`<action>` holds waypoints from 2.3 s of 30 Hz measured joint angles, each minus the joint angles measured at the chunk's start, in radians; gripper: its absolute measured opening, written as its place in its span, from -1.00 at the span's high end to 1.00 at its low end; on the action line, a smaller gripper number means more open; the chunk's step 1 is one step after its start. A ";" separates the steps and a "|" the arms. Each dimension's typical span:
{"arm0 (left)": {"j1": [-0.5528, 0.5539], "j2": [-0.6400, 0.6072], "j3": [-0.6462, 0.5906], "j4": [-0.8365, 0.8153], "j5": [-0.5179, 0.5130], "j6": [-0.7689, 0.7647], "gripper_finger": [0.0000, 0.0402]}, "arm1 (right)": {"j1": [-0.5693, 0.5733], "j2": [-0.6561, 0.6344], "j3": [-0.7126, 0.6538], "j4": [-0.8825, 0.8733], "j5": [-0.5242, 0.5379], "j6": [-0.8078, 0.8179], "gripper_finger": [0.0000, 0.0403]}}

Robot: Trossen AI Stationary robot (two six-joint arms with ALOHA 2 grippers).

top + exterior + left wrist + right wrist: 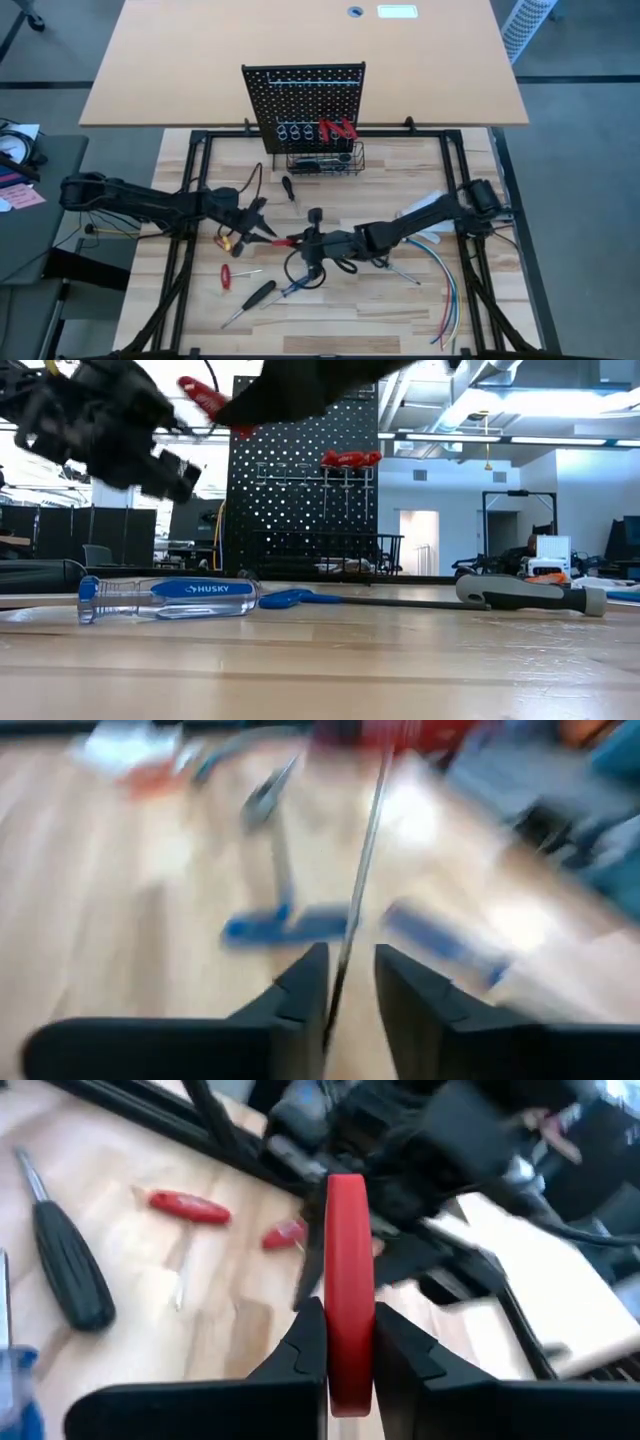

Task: Hang tools onto peg board
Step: Hang the red Allen wrench on the pegboard

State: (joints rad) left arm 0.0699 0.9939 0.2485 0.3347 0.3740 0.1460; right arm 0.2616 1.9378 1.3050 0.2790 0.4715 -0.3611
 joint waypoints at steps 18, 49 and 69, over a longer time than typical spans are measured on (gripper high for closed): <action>0.016 0.000 -0.042 -0.245 -0.285 -0.071 0.32 | -0.288 -0.028 0.774 -1.196 0.287 0.600 0.78; -0.022 0.000 -0.043 -0.243 -0.284 -0.099 0.32 | -0.520 0.144 0.963 -1.279 -0.015 0.503 0.78; -0.022 0.001 -0.043 -0.248 -0.284 -0.102 0.32 | -0.521 0.141 0.963 -1.203 -0.025 0.370 0.05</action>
State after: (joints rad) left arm 0.0479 0.9945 0.2058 0.0865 0.0902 0.0442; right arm -0.2596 2.0785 2.2684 -0.9238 0.4461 0.0091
